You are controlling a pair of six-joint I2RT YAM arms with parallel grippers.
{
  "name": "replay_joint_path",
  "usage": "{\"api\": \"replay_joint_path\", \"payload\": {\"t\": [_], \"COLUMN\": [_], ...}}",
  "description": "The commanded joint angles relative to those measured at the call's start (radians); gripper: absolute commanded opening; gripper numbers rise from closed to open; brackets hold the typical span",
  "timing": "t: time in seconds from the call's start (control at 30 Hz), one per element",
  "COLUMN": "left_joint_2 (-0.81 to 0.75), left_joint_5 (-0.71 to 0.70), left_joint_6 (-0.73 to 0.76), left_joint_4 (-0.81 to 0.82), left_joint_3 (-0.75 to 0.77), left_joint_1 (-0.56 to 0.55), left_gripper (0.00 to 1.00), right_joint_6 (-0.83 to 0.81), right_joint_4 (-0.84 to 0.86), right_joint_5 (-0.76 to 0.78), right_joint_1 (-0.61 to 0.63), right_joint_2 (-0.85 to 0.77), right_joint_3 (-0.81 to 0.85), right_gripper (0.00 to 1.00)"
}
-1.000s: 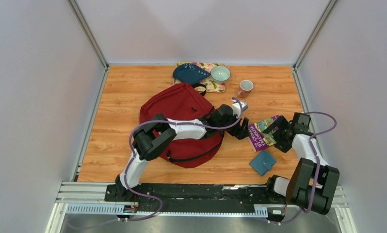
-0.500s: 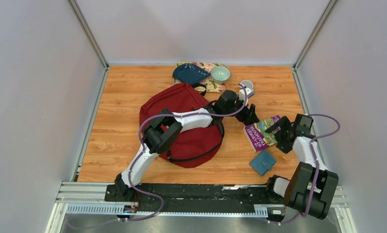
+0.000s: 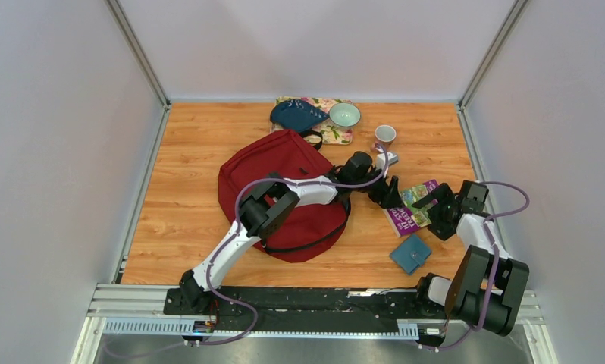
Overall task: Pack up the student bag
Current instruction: Pick up the book from the center of the board.
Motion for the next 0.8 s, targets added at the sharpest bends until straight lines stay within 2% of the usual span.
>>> {"api": "replay_joint_path", "payload": {"t": [0.0,0.17,0.37,0.73,0.77], "left_joint_2": [-0.006,-0.027,-0.056,-0.03,-0.027], "left_joint_5": [0.127,0.205,0.253,0.273,0.272], "left_joint_6": [-0.077,-0.129,-0.152,-0.181,-0.184], "left_joint_4": [0.064,0.102,0.111,0.07,0.064], "left_joint_3": [0.012,0.035,0.041,0.046,0.047], "left_joint_1": [-0.004,-0.005,-0.004,-0.005,-0.005], "left_gripper": [0.79,0.76,0.65,0.64,0.61], "right_joint_6": [0.019,0.049,0.065,0.069,0.07], "right_joint_4": [0.122,0.183,0.205,0.222,0.222], "right_joint_5": [-0.098,-0.146,-0.186,-0.237,-0.238], "right_joint_1": [-0.001,-0.001,-0.001,0.0,-0.001], "right_joint_2": [0.038,0.052,0.055,0.084,0.084], "right_joint_3": [-0.016,-0.011,0.003,0.01,0.01], "right_gripper": [0.91,0.9,0.9,0.89,0.89]}}
